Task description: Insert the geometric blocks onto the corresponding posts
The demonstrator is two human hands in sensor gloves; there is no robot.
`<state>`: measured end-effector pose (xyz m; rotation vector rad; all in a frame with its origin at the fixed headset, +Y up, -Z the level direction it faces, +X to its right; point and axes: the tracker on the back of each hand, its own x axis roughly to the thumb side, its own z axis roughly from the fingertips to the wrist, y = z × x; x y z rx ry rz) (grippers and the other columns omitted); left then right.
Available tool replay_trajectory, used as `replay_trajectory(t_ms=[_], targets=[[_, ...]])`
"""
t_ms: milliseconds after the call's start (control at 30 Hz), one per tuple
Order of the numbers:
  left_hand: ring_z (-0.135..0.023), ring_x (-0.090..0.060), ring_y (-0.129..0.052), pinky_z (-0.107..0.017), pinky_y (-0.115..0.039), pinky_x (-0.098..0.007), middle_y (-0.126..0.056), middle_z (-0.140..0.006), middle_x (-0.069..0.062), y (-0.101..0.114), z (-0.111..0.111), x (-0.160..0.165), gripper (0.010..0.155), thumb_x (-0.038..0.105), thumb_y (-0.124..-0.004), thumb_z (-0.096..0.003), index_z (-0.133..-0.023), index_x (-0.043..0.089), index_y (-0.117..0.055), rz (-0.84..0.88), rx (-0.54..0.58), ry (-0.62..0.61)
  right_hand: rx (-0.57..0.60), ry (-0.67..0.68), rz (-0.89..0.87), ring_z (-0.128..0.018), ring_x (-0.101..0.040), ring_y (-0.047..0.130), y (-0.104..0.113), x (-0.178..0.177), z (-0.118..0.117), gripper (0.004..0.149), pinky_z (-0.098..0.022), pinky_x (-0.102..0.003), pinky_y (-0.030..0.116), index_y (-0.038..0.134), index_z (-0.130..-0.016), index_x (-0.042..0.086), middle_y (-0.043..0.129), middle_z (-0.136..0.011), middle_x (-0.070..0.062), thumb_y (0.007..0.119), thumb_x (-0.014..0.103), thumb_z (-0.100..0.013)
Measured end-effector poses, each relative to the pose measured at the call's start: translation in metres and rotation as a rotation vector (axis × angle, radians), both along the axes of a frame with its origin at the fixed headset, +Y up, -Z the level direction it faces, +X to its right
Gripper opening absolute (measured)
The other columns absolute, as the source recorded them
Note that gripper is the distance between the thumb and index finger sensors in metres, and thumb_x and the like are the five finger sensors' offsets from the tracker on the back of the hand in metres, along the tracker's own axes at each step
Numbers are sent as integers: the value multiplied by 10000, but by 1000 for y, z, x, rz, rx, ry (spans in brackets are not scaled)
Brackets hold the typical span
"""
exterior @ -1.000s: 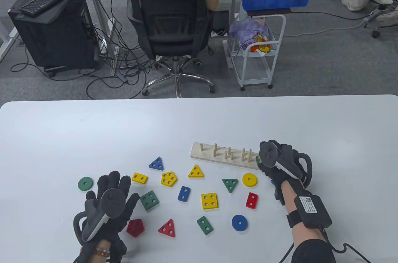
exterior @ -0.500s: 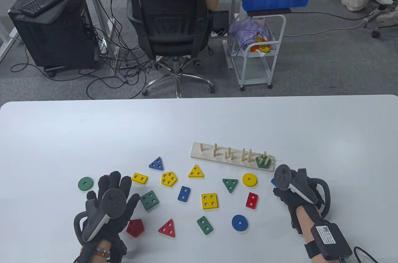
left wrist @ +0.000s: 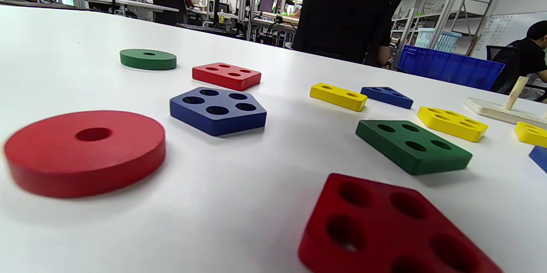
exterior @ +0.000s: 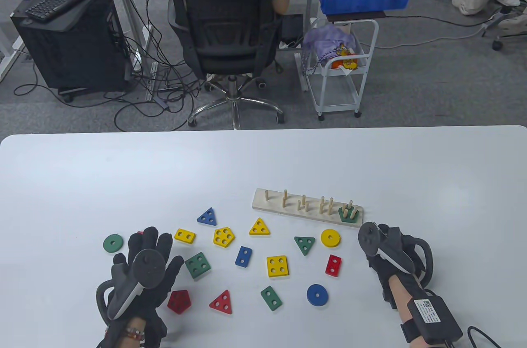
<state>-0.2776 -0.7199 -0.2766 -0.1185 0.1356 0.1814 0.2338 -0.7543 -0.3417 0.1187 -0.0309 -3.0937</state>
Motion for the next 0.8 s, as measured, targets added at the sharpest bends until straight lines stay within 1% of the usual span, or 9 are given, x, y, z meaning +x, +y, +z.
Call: replay_trajectory(t_ms=[100, 233, 300, 400, 500, 633, 800], targets=[[-1231, -238, -195, -840, -243, -632, -201, -1292, 119, 0, 0, 0, 719, 696, -499, -493, -1155, 437, -389, -2, 2, -4, 55, 38, -43, -798, -368, 883, 11, -3, 1, 618, -589, -667, 668, 673, -989, 182, 774, -999, -132, 874, 373, -437], [-1231, -238, -194, -840, -241, -633, -198, -1292, 119, 1, 0, 2, 719, 695, -499, -494, -1156, 437, -386, -2, 6, -11, 130, 145, -107, -818, -361, 868, 31, -20, -5, 614, -595, -669, 662, 664, -989, 198, 759, -1010, -119, 873, 368, -438], [-1232, -239, -195, -839, -241, -633, -199, -1293, 117, 0, 0, 2, 719, 694, -499, -495, -1156, 436, -388, -3, 4, -12, 129, 189, -101, -834, -358, 856, 38, -30, -12, 613, -603, -674, 652, 656, -992, 205, 748, -1020, -112, 872, 361, -440], [-1231, -240, -194, -840, -241, -633, -198, -1293, 116, 1, 0, 1, 719, 695, -499, -494, -1156, 436, -387, 0, 4, -10, 112, 226, -65, -862, -356, 831, 48, -50, -29, 609, -621, -680, 631, 641, -999, 218, 724, -1039, -101, 863, 348, -447], [-1231, -239, -195, -840, -242, -633, -200, -1293, 118, 1, 1, 1, 720, 695, -500, -493, -1156, 436, -389, 3, 5, -8, 92, 237, -42, -873, -354, 820, 51, -65, -45, 605, -631, -685, 617, 636, -999, 224, 712, -1050, -94, 859, 340, -449], [-1231, -239, -196, -840, -241, -633, -200, -1293, 118, 0, 0, 1, 719, 695, -500, -494, -1155, 435, -391, 4, -1, -9, 49, 229, -7, -889, -350, 808, 47, -81, -65, 606, -642, -690, 603, 628, -1001, 236, 703, -1057, -81, 860, 332, -450], [-1231, -239, -195, -839, -241, -633, -201, -1293, 117, 1, 0, -1, 718, 692, -501, -495, -1156, 435, -390, 8, -6, -3, 16, 205, 4, -893, -348, 806, 39, -87, -77, 608, -644, -692, 601, 627, -1000, 242, 707, -1054, -70, 860, 341, -448]])
